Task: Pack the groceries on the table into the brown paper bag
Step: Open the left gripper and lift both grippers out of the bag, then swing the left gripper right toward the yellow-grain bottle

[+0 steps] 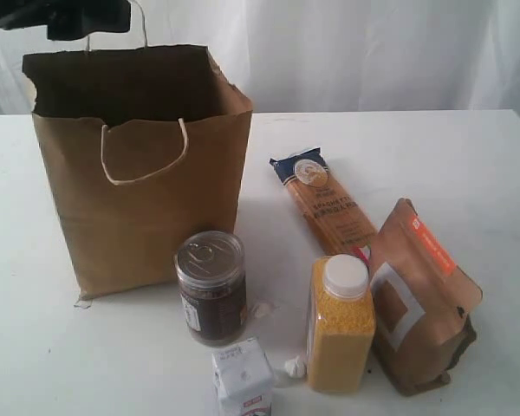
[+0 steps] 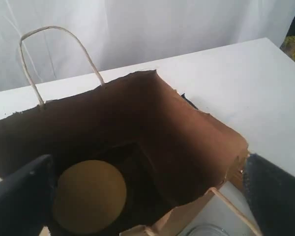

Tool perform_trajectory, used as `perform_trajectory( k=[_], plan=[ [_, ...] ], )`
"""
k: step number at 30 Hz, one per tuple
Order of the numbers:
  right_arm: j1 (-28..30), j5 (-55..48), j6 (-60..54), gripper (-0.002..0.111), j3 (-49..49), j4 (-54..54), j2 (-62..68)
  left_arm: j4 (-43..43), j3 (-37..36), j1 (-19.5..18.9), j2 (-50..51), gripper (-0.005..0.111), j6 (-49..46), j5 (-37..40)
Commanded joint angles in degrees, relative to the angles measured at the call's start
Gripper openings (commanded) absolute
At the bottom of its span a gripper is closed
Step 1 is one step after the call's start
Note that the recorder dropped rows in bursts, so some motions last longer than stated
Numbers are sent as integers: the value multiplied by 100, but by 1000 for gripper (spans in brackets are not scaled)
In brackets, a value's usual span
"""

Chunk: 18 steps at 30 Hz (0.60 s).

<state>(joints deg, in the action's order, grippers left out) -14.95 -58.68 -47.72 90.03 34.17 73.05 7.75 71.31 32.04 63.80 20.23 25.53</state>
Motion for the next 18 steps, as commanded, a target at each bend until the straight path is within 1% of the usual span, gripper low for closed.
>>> perform_trajectory(
  k=[1, 3, 6, 9, 11, 14, 18],
  plan=[
    [316, 545, -17, 5, -1018, -101, -1129, -149, 19, 9, -158, 105, 36, 262],
    [370, 869, 5, 0, -1536, -185, -1583, -149, 19, 9, -195, 105, 9, 339],
    [411, 1452, 331, 0, -2432, -210, -2455, -176, 19, 9, -275, 105, -103, 421],
    [411, 2194, 859, 0, -3493, -458, -3372, -228, 19, 9, -378, 105, -118, 450],
    [411, 2705, 1575, 0, -4234, -932, -3910, -306, 19, 9, -442, 105, -192, 450],
    [411, 3222, 2958, 0, -5229, -1753, -4719, -618, 19, 9, -566, 105, -538, 463],
    [411, 3596, 4697, 0, -6261, -2695, -5766, -1369, 19, 9, -795, 105, -1463, 517]
  ],
)
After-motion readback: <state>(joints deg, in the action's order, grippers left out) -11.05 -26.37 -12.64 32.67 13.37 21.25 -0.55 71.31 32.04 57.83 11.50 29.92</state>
